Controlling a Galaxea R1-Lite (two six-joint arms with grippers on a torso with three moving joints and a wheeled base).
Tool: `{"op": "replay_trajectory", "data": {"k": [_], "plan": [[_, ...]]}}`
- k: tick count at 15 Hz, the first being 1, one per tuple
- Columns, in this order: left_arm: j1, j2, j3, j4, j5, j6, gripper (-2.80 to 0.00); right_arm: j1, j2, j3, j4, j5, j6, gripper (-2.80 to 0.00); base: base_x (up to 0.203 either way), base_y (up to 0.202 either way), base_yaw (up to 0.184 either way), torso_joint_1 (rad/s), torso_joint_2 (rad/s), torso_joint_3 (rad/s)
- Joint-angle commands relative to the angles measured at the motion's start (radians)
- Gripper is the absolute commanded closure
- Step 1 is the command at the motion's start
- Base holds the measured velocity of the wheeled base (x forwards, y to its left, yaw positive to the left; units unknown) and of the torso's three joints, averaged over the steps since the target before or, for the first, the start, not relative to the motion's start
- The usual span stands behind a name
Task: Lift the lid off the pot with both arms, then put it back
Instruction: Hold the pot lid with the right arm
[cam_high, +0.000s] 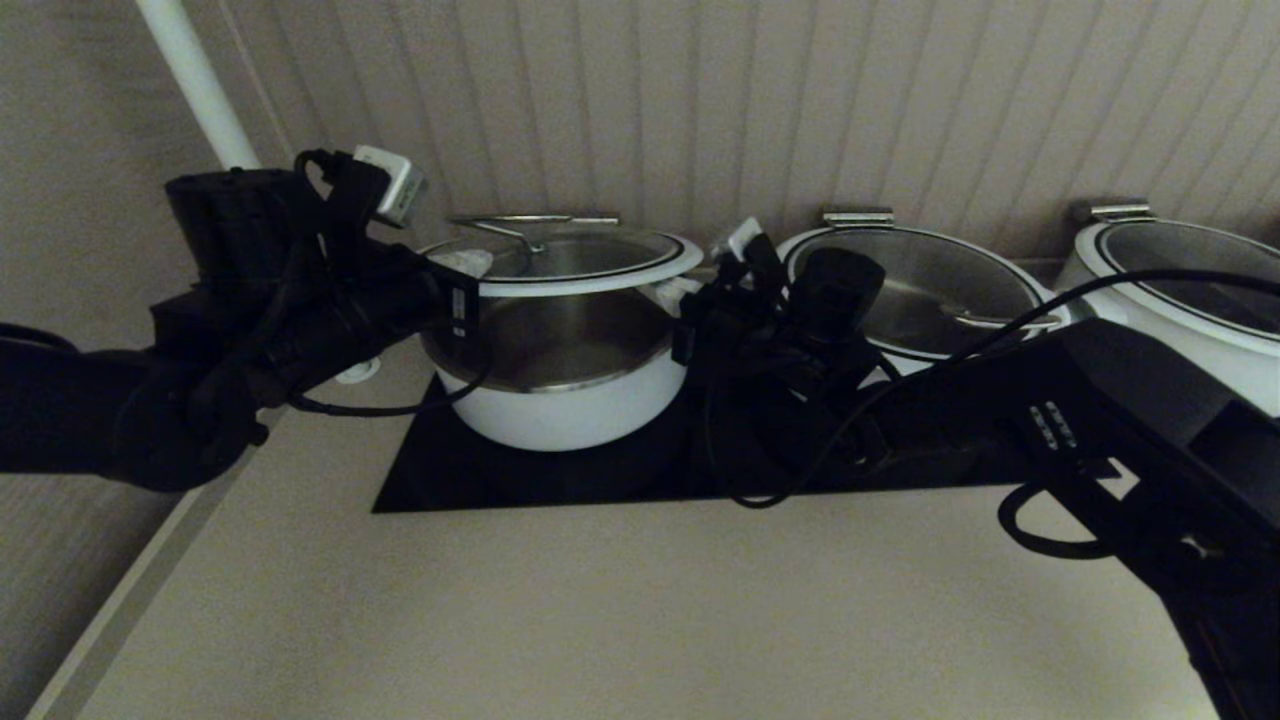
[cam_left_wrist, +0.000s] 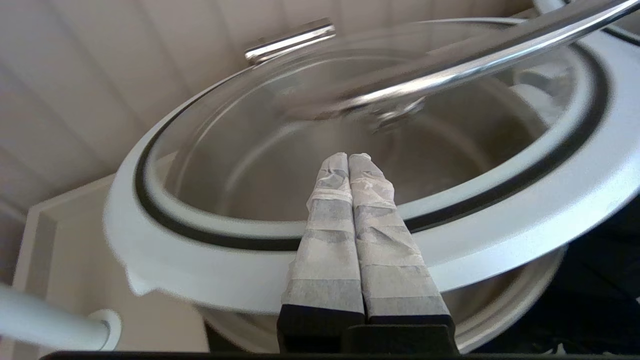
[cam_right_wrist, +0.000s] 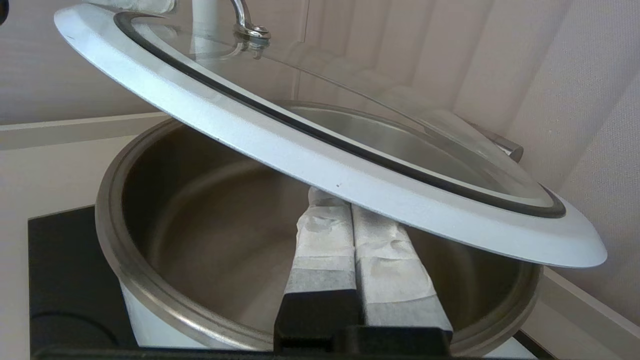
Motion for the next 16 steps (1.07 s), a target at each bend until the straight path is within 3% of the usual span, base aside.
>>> {"op": "replay_trajectory", "data": {"k": [1, 7, 16], "plan": [[0.0, -0.011, -0.007, -0.009, 0.0, 0.001, 0.0, 0.002, -0.004, 0.004, -0.009, 0.004, -0.002, 0.0, 0.0, 0.0, 0.0, 0.0, 0.0, 0.0], [0.005, -0.053, -0.003, 0.0, 0.0, 0.003, 0.0, 0.007, -0.002, 0.006, -0.009, 0.003, -0.004, 0.0, 0.0, 0.0, 0.0, 0.0, 0.0, 0.0], [0.009, -0.162, 0.128, 0.019, 0.0, 0.027, 0.0, 0.005, -0.004, 0.006, -0.01, 0.003, -0.004, 0.0, 0.0, 0.0, 0.0, 0.0, 0.0, 0.0]]}}
